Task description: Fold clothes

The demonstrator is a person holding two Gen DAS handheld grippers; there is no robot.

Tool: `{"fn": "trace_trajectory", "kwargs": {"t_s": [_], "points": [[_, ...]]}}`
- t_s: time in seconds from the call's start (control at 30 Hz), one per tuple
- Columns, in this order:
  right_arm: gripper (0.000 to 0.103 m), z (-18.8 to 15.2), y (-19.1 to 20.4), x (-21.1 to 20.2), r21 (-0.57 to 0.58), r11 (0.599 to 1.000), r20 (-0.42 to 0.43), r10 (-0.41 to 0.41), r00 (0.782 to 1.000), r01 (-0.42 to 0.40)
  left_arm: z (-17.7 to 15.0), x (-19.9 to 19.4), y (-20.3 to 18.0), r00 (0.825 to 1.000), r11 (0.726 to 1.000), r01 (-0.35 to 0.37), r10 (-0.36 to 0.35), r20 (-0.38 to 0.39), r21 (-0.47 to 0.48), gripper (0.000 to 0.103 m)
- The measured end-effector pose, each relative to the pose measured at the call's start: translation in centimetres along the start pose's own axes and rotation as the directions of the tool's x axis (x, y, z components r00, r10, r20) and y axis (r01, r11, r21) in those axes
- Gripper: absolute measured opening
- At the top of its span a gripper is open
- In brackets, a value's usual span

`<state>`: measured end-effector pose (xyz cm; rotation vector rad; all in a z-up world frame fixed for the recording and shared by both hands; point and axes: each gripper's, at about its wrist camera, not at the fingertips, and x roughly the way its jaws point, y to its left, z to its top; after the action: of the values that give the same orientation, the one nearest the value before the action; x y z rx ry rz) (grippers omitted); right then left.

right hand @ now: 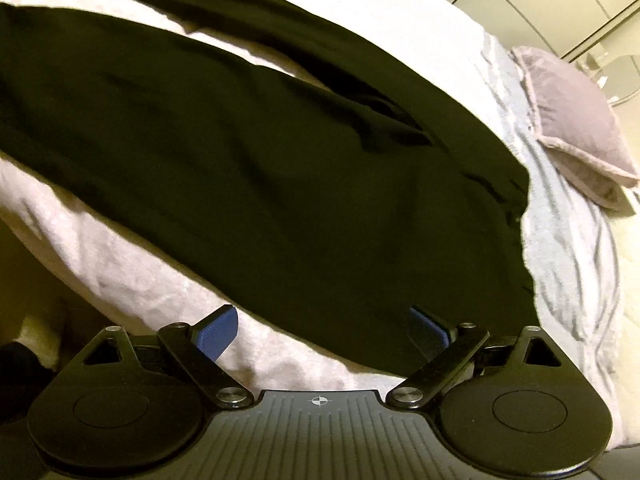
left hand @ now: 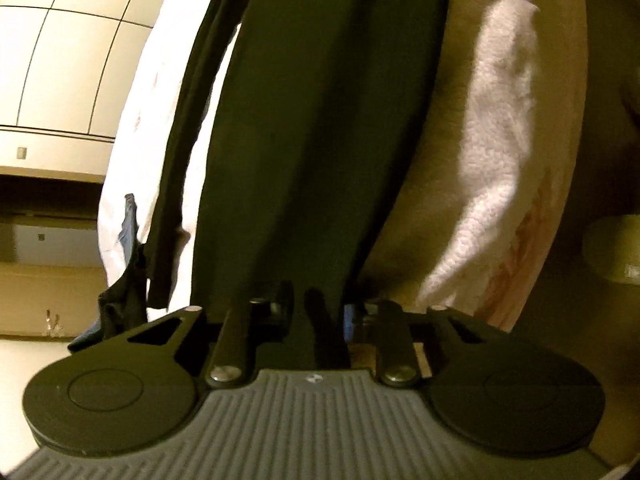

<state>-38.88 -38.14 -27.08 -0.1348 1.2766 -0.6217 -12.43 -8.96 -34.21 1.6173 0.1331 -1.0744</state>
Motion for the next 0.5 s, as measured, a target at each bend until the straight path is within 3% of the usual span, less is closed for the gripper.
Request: {"fn": "trace_trajectory", "kwargs": {"t_s": [0.07, 0.23, 0.37, 0.5], "points": [[0.094, -0.8, 0.1, 0.1, -0.042, 0.998, 0.003, -0.036, 0.999, 0.036, -0.1, 0.2, 0.7, 1.0, 1.0, 0.021, -0.021, 0.008, -0.015, 0.009], [0.094, -4.2, -1.6, 0.6, -0.271, 0.956, 0.061, -0.103, 0.993, 0.116, 0.3, 0.3, 3.2, 0.996, 0.991, 0.089, -0.091, -0.017, -0.104, 0.006], [0.093, -7.7, -3.3, 3.4, -0.505, 0.849, 0.095, -0.127, 0.987, 0.158, 1.4, 0.2, 5.3, 0.992, 0.981, 0.089, -0.103, -0.071, -0.173, 0.006], [0.086, -11.0, -5.2, 7.1, -0.649, 0.746, 0.121, -0.095, 0.988, 0.151, 2.8, 0.0, 6.6, 0.987, 0.979, 0.06, -0.088, -0.135, -0.195, 0.006]]}}
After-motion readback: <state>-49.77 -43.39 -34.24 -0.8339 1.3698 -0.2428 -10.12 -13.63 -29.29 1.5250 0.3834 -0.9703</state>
